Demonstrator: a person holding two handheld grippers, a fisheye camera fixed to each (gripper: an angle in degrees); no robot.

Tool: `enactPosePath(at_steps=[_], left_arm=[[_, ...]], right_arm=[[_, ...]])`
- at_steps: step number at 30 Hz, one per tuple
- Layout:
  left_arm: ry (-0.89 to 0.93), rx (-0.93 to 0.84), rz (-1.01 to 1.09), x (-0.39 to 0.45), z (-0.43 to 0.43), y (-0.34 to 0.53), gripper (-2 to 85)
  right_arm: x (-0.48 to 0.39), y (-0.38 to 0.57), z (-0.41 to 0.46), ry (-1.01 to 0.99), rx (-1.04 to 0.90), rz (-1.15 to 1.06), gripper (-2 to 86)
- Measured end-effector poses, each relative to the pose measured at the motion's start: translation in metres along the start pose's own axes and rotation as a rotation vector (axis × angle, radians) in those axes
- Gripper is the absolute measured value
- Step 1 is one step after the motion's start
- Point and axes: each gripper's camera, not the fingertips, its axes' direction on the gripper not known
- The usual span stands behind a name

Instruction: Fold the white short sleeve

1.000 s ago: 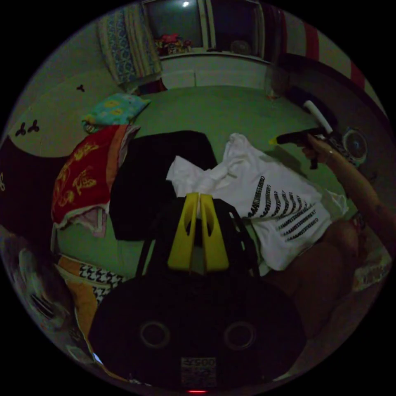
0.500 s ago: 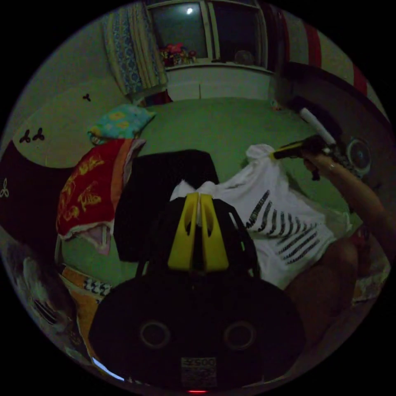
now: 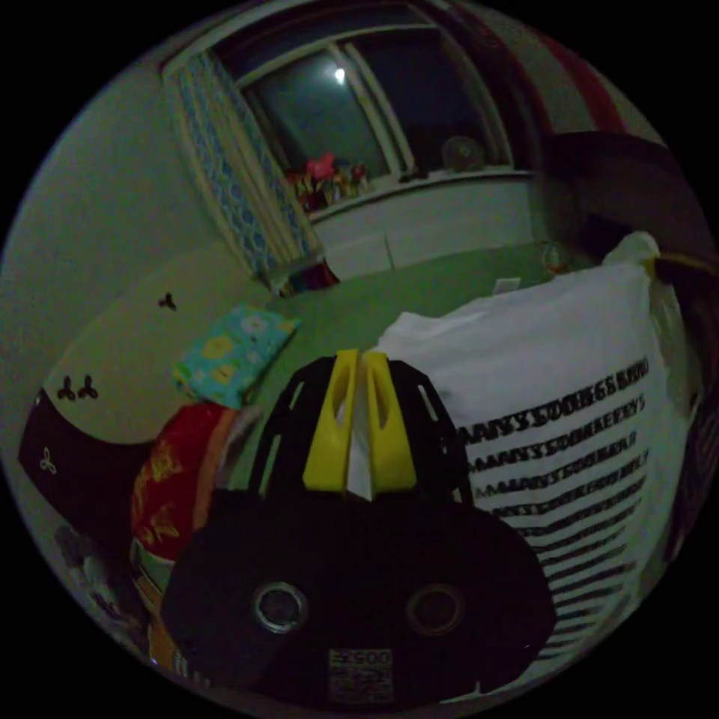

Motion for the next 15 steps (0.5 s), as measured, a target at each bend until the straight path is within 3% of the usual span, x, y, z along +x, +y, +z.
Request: enactPosePath(at_steps=[3,8,15], left_arm=[[0.023,-0.105,-0.047,0.008,0.025,0.007,7.7],[0.236,-0.195,-0.068,-0.015,0.048,0.07,10.3],[0.385,-0.26,-0.014,-0.043,0.002,0.205,10.4]], right_arm=[[0.015,0.045,0.013,-0.057,0.0,-0.02,5.0],[0.046,0.147,0.009,-0.244,-0.082,-0.099,5.9],[0.057,0.324,-0.067,-0.264,-0.247,-0.26,8.6]])
